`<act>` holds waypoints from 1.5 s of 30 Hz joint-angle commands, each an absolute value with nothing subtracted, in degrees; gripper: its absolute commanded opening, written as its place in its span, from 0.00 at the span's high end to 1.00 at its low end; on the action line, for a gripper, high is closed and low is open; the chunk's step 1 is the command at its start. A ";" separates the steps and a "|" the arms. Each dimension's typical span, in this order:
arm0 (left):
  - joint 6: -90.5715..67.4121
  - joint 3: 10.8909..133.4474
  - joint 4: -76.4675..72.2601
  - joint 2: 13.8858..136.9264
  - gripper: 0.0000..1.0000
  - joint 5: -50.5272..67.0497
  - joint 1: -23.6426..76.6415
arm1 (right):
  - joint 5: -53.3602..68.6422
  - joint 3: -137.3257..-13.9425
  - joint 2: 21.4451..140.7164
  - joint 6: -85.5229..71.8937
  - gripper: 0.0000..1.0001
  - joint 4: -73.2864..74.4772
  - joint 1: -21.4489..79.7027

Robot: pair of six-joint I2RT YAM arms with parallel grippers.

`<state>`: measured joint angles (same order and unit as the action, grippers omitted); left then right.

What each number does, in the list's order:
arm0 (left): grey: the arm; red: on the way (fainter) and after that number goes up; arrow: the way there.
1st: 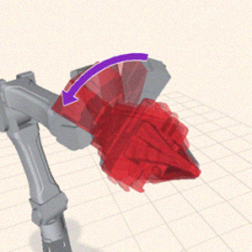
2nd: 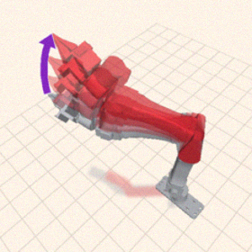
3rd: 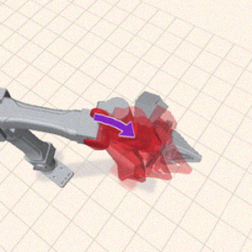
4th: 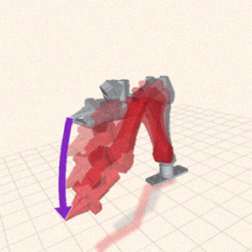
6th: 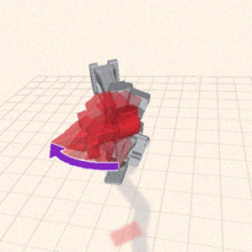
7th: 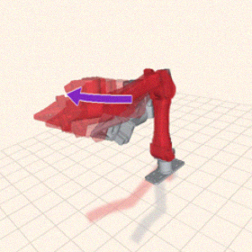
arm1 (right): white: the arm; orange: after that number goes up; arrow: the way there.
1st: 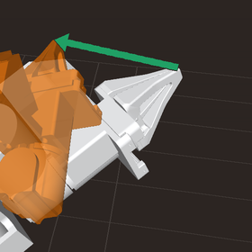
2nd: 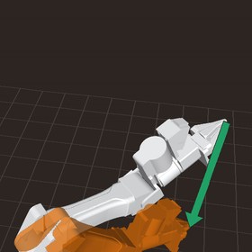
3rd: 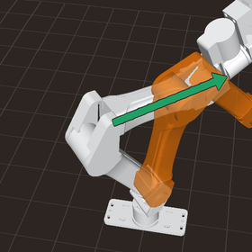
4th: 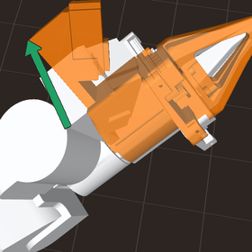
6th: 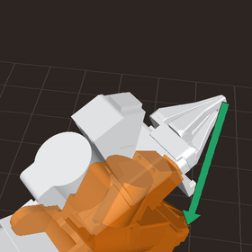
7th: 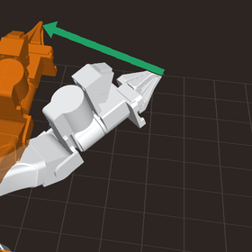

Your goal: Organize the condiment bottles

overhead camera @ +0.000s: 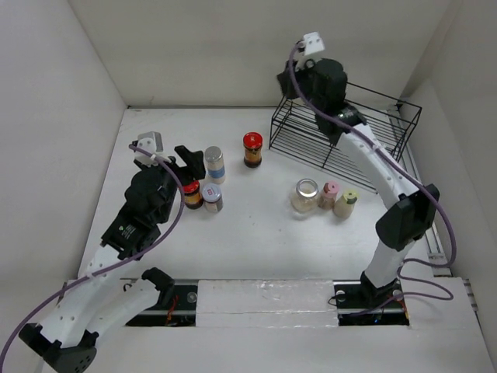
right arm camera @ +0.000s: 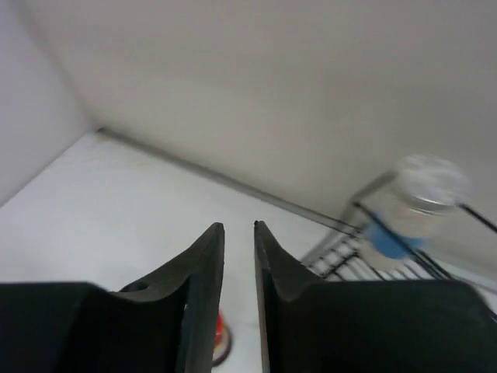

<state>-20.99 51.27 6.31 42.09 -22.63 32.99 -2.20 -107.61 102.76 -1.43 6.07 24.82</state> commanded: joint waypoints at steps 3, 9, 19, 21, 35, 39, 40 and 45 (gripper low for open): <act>-22.85 50.10 3.87 38.14 0.24 -29.18 32.87 | 11.94 -99.59 107.22 0.18 0.48 0.88 36.02; -22.85 49.57 3.70 38.14 0.24 -28.75 32.87 | 11.43 -97.03 111.17 0.70 0.07 0.88 43.15; -22.85 50.10 4.22 38.94 0.24 -26.90 32.87 | 12.22 -105.19 122.24 1.32 0.04 4.31 43.77; -22.33 50.10 3.52 38.94 0.24 -26.89 32.87 | 11.61 -106.87 123.83 1.32 0.05 4.31 43.77; -21.80 50.10 3.60 38.94 0.24 -25.84 32.87 | 11.26 -106.71 116.04 -1.67 0.53 -5.87 42.99; -21.80 50.10 3.61 39.46 0.24 -25.84 32.87 | 7.75 -104.41 106.10 -2.29 0.53 -10.63 38.52; -21.80 50.10 3.60 39.46 0.24 -25.84 32.87 | 7.13 -104.94 103.47 -2.29 0.54 -10.63 37.19; -21.80 50.10 3.52 39.46 0.24 -25.22 32.87 | 5.36 -107.31 100.03 -5.10 0.57 -10.03 27.26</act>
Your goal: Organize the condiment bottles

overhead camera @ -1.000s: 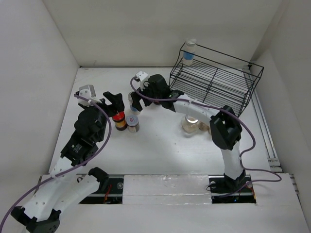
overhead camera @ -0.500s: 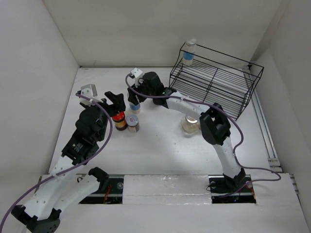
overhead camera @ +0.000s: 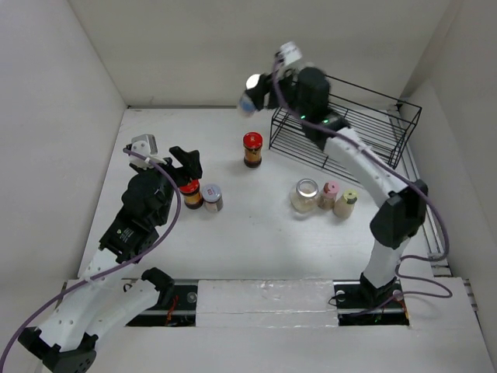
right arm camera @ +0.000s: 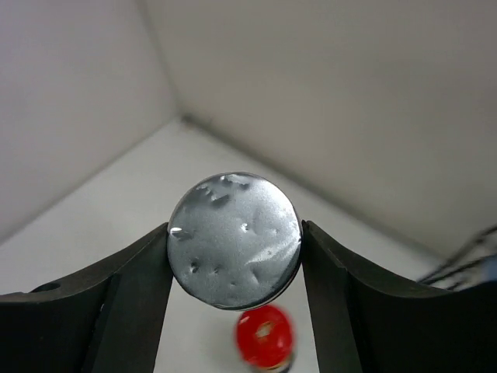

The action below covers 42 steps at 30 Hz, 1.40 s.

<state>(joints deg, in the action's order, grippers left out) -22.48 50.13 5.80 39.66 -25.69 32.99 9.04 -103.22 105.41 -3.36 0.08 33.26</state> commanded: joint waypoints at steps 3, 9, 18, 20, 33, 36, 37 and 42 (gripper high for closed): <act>-21.80 50.10 3.52 39.46 0.24 -25.22 32.87 | 4.67 -110.03 100.02 -6.32 0.58 -7.92 21.46; -21.80 50.10 3.52 40.17 0.24 -24.52 32.87 | 4.66 -117.32 103.44 -7.91 0.58 -3.69 11.44; -21.80 50.10 3.52 40.69 0.24 -23.91 32.87 | 7.56 -126.31 110.39 -9.05 0.58 5.10 5.63; -21.80 50.10 3.52 41.30 0.24 -23.91 32.87 | 7.56 -125.68 110.39 -9.05 0.58 5.10 5.63; -21.80 50.10 3.52 40.78 0.25 -23.38 32.87 | 8.08 -122.96 113.81 -9.05 0.58 7.21 4.57; -21.80 50.10 3.52 40.78 0.25 -23.38 32.87 | 8.09 -122.96 116.01 -9.05 0.58 8.43 4.57; -21.80 50.10 3.52 40.78 0.25 -23.38 32.87 | 8.09 -122.96 116.62 -9.05 0.58 8.44 4.57; -21.80 50.10 3.52 40.78 0.25 -23.38 32.87 | 7.48 -122.96 118.56 -8.53 0.58 8.96 5.62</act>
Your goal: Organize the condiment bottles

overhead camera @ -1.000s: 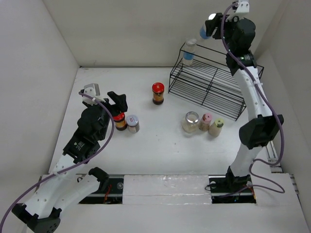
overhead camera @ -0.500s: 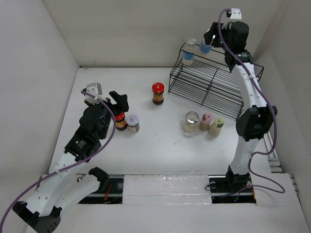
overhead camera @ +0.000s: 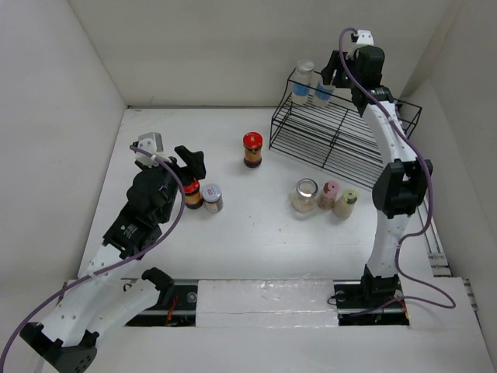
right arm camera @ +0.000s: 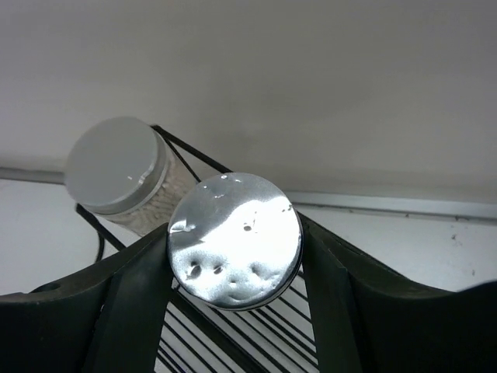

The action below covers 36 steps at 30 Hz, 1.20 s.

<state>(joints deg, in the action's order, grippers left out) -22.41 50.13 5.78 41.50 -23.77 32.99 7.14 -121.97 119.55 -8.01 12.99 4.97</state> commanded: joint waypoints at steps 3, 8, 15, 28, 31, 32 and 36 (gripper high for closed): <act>-21.80 50.10 3.52 40.78 0.25 -23.38 32.87 | 7.47 -124.37 120.05 -8.53 0.58 10.19 5.63; -21.80 50.10 3.52 40.78 0.25 -23.38 32.87 | 6.94 -125.68 121.38 -8.53 0.46 11.59 6.15; -21.80 50.10 3.52 40.78 0.25 -22.85 32.87 | 6.94 -127.18 118.57 -8.00 0.15 12.30 6.68; -21.80 50.10 4.04 40.25 0.25 -23.91 32.87 | 6.50 -89.50 94.40 -5.27 0.83 -4.99 17.65; -21.80 50.10 4.04 40.25 0.25 -24.52 32.87 | 5.98 -83.59 94.39 -4.66 0.62 -5.54 24.50; -21.80 50.10 4.04 40.25 0.25 -24.52 32.87 | 5.98 -82.71 94.39 -4.66 0.52 -5.54 27.13; -21.80 50.63 4.04 40.25 0.25 -24.52 32.87 | 7.38 -79.72 96.50 -3.43 0.20 -5.54 30.41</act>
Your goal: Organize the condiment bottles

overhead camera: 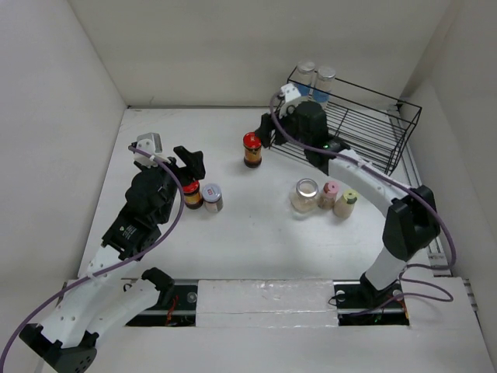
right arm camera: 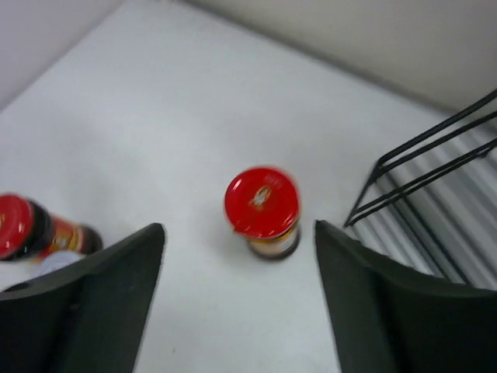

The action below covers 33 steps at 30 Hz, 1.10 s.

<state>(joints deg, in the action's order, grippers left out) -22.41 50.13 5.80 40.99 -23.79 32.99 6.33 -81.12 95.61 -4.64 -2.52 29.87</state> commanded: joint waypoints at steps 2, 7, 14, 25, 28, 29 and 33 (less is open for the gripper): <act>-21.80 50.63 4.04 40.25 0.25 -24.52 32.87 | 8.17 -80.33 99.22 -2.82 0.09 -4.32 31.03; -21.80 50.10 3.52 40.25 0.25 -23.91 32.87 | 6.86 -85.42 104.49 -2.81 0.01 -1.05 31.64; -21.80 50.10 4.04 40.25 0.25 -23.38 32.87 | 7.90 -92.54 112.93 -2.81 0.00 1.76 31.64; -21.80 50.63 3.96 40.25 0.25 -22.85 32.87 | 4.57 -100.02 120.58 -2.81 0.07 2.99 33.22; -21.80 50.63 3.96 40.25 0.25 -22.85 32.87 | 3.87 -100.55 120.59 -2.81 0.09 2.99 33.74; -21.80 50.63 3.43 40.25 0.25 -22.85 32.87 | 3.87 -99.94 120.59 -2.81 0.09 2.99 33.75; -21.80 50.63 3.96 40.78 0.25 -22.85 32.87 | 2.47 -99.41 119.54 -2.29 0.35 3.60 33.75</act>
